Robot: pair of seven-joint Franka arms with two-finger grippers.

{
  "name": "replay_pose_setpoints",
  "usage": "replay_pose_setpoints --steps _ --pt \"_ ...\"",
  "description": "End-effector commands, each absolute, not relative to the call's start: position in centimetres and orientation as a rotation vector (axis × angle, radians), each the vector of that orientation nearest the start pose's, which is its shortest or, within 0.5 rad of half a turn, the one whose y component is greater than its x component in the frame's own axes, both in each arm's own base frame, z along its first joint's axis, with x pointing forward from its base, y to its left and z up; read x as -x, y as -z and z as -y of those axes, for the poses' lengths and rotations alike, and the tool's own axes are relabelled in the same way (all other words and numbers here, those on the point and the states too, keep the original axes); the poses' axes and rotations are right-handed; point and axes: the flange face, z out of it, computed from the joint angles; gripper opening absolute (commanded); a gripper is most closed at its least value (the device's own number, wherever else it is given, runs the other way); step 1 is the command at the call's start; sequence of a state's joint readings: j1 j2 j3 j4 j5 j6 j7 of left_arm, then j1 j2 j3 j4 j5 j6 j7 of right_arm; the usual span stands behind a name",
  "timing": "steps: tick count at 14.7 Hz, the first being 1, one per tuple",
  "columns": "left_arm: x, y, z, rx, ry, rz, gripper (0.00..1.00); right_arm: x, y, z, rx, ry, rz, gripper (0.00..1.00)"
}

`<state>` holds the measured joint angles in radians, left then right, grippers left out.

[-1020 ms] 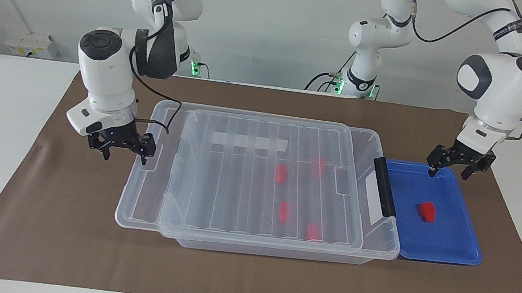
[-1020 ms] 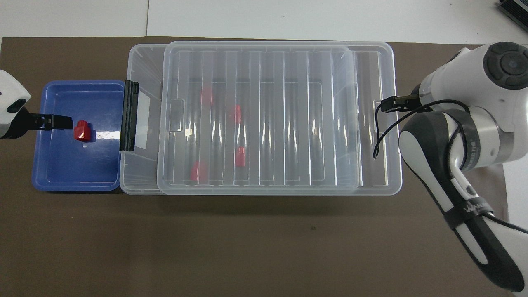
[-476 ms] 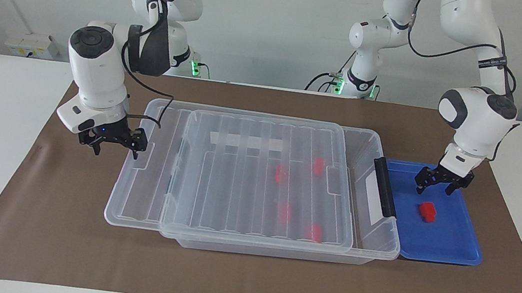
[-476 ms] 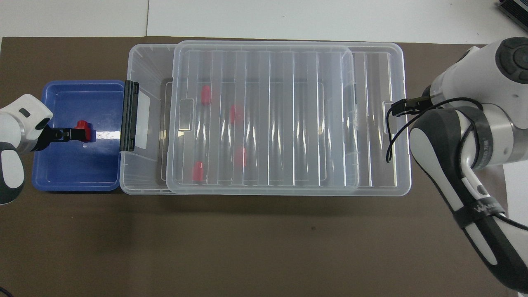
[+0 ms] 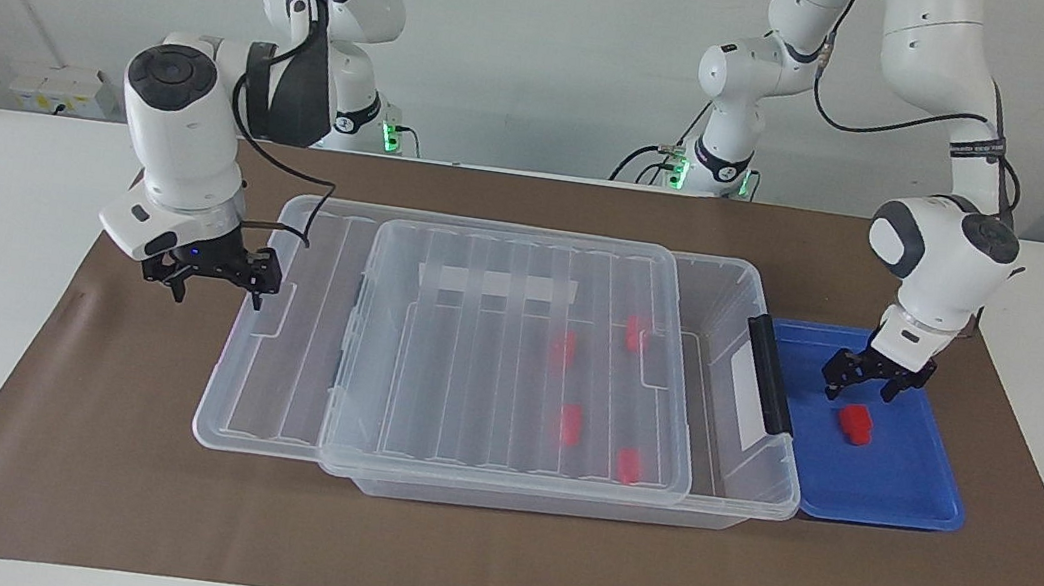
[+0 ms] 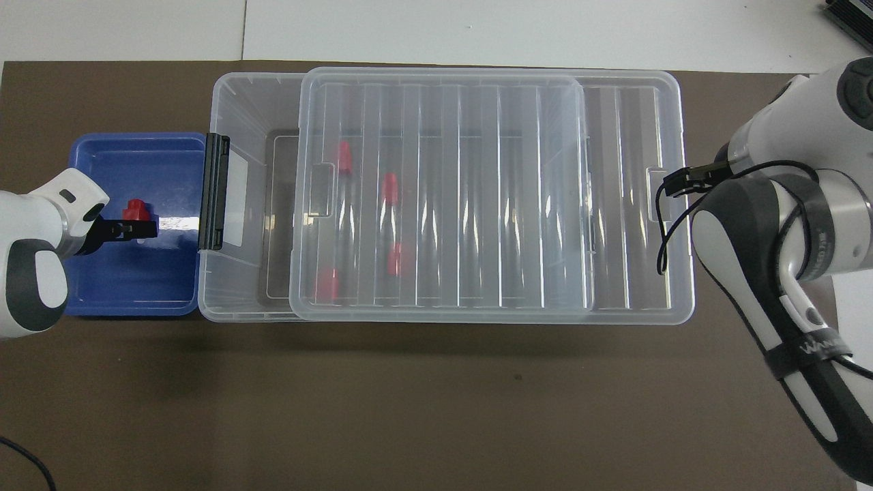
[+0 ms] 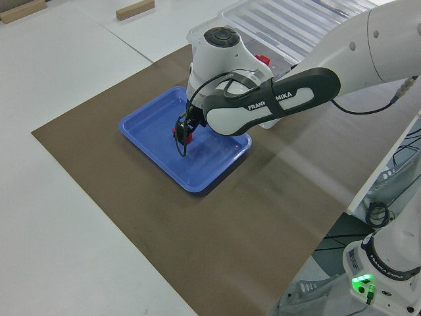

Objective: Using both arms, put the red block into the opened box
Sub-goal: 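Pull the clear lid toward the right gripper while the left gripper grasps the block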

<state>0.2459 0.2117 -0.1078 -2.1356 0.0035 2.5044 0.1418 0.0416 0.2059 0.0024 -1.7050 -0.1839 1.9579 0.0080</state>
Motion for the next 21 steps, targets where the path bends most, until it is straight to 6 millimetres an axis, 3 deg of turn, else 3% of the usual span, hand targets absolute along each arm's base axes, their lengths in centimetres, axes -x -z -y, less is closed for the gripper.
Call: replay_pose_setpoints --steps 1,7,11,18,21 --pt "-57.7 -31.6 -8.2 3.133 0.271 -0.018 1.00 -62.3 -47.9 -0.6 3.330 0.066 0.204 1.00" --pt "-58.1 -31.9 -7.6 3.126 0.287 -0.084 1.00 -62.3 -47.8 0.3 3.330 0.063 0.216 1.00" --pt "-58.9 -32.1 -8.7 3.100 0.401 -0.062 1.00 -62.3 -47.8 1.0 3.339 0.057 0.219 1.00" --pt "-59.8 -30.5 -7.9 3.098 0.414 -0.093 1.00 -62.1 -47.8 2.6 3.370 0.014 0.246 1.00" --pt "-59.7 -30.0 -7.8 3.102 0.403 -0.093 0.87 -62.0 -47.8 2.9 3.384 0.004 0.255 1.00"
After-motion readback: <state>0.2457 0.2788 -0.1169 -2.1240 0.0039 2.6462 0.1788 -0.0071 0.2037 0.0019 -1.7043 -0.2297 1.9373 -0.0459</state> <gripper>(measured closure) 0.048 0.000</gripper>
